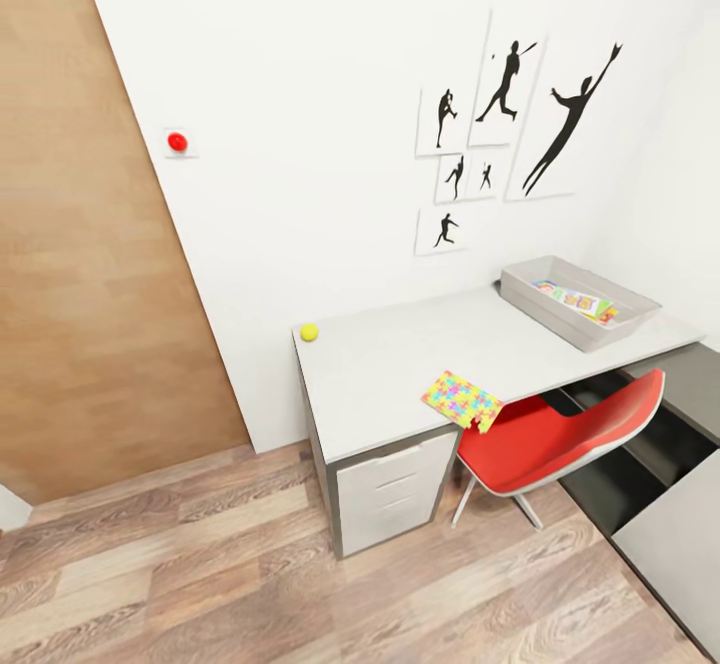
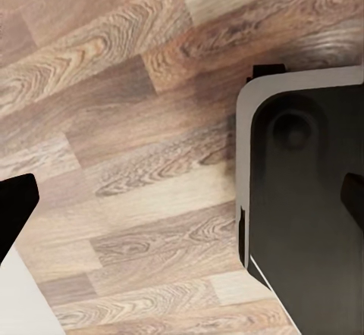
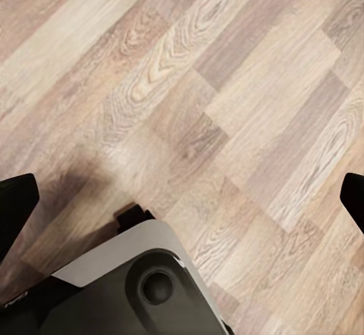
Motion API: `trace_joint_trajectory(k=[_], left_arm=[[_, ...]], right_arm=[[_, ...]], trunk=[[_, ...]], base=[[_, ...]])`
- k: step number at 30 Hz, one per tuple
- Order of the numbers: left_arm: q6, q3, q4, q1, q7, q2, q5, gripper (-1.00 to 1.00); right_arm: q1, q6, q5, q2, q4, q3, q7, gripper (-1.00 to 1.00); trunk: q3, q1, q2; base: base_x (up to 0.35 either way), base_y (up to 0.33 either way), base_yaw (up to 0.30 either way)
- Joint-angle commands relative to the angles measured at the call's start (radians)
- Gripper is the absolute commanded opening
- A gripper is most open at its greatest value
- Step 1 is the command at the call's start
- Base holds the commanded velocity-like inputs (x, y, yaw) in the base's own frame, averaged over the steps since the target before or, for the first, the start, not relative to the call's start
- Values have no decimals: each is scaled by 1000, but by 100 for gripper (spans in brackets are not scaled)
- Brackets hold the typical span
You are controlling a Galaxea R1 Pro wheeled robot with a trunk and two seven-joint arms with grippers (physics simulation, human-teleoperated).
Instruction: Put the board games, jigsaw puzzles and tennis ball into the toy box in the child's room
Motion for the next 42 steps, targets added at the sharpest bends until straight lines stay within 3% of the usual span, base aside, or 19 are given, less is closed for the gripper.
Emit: trace_joint_trajectory(k=[1,42], left_arm=[[-3,-5,1,-1,4,0,-2,100],[-3,-5,1,-1,4,0,-2,100]], right_arm=[[-1,-6,-11,-1,0,8,-5,100],[-1,-6,-4,0,0,9,-5,100]], trunk=[[0,1,-2],[68,1,-2]], base=[[0,0,0],[0,0,0]])
